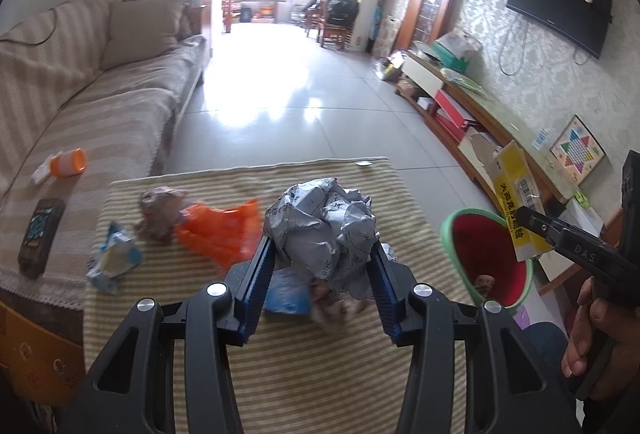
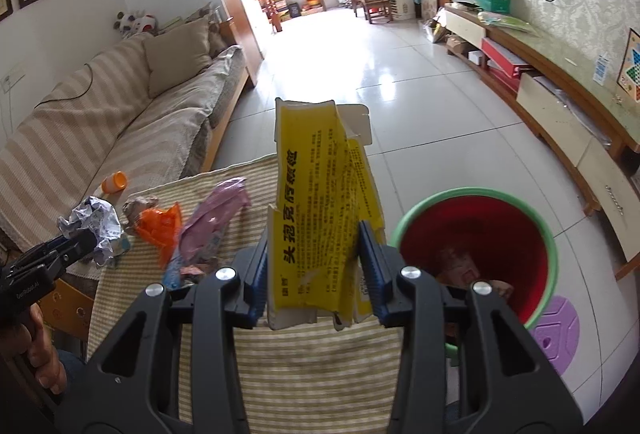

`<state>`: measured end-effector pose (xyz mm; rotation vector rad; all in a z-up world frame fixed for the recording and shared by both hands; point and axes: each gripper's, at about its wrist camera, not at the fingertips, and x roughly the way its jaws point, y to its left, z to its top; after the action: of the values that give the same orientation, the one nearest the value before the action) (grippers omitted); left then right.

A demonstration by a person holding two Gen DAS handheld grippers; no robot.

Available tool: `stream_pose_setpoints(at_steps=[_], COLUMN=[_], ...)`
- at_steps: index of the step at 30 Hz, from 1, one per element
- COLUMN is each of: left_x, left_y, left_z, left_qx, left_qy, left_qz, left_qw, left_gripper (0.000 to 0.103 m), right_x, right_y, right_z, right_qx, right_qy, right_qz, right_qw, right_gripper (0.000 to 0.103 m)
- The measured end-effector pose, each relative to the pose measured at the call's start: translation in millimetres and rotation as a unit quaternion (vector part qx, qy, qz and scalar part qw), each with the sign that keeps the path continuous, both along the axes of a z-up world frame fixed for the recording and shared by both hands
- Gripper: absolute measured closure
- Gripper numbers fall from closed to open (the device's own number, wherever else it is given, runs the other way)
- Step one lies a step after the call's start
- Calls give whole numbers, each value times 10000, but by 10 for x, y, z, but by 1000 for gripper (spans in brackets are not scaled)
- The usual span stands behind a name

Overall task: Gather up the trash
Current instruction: 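Lift the foil and yellow carton and carry them over the red bin, then open both tools to drop the foil and carton into the bin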

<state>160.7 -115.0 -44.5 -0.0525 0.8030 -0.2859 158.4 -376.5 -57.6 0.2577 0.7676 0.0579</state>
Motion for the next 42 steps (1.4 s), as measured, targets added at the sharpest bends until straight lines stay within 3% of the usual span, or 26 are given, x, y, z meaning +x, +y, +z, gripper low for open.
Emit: stream_pose_setpoints(at_steps=[14, 25, 42], left_x=[274, 385, 480], left_y=[-1461, -2410, -2868], left_z=[-149, -505, -731], left_qx=[-5, -24, 131], left_qy=[177, 498, 686], left_qz=[-1122, -1741, -1921], left_qw=[9935, 9835, 9789], left_gripper=[59, 59, 58], right_x=[-137, -163, -13], right_y=[-1068, -1697, -1888], right_z=[-183, -529, -816], right_qx=[94, 234, 421], right_qy=[128, 412, 720], right_qz=[-826, -1207, -961], right_qw=[9965, 9916, 9919], right_gripper=[64, 64, 63])
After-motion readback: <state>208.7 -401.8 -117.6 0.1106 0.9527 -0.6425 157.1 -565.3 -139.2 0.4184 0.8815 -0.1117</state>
